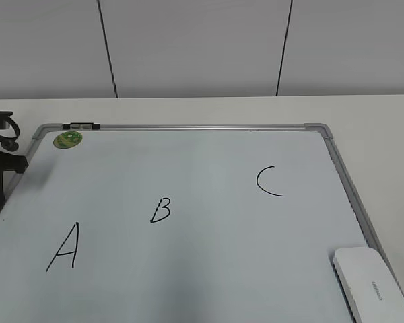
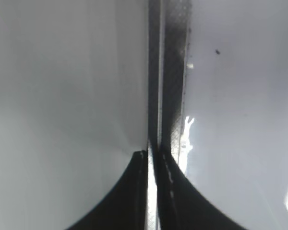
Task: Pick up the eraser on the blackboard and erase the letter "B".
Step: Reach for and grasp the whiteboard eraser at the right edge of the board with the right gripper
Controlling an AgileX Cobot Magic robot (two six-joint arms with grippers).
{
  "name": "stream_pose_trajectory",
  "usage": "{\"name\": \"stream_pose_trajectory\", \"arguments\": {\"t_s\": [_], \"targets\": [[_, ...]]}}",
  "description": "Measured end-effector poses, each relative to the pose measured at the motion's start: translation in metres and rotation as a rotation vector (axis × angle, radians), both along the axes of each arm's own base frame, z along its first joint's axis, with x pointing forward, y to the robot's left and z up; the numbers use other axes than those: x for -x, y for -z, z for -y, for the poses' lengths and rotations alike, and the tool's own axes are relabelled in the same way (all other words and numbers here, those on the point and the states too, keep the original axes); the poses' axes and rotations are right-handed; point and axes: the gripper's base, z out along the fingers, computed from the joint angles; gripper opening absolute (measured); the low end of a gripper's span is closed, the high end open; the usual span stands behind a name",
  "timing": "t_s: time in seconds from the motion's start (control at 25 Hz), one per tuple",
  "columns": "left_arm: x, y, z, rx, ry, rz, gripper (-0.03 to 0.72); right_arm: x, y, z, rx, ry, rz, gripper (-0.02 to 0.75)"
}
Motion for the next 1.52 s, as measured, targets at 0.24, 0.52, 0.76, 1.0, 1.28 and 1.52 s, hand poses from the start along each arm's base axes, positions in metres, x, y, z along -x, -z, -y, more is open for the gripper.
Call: {"name": "stream_pose_trajectory", "arguments": {"t_s": [0.24, 0.52, 0.76, 1.0, 1.28, 1.52], "targets": [[0.0, 0.0, 0.0, 0.0, 0.0, 0.004, 0.02, -0.046, -0.025, -0.011, -0.056, -0.037, -0.212, 0.554], [-0.001, 0.0, 0.0, 0.0, 0.0, 0.006, 0.02, -0.108, -0.022, -0.032, -0.182, -0.115, -0.505, 0.554], [-0.001, 0.0, 0.0, 0.005, -0.004, 0.006, 0.02, -0.14, -0.002, -0.04, -0.21, -0.142, -0.689, 0.554], [-0.001, 0.0, 0.0, 0.005, -0.004, 0.006, 0.02, -0.161, 0.015, -0.041, -0.2, -0.123, -0.775, 0.554], [-0.001, 0.0, 0.0, 0.005, -0.002, 0.006, 0.02, -0.187, 0.039, -0.041, -0.186, -0.093, -0.85, 0.554], [-0.001, 0.0, 0.001, 0.007, -0.003, 0.006, 0.02, -0.203, 0.063, -0.062, -0.113, -0.145, -0.9, 0.554]]}}
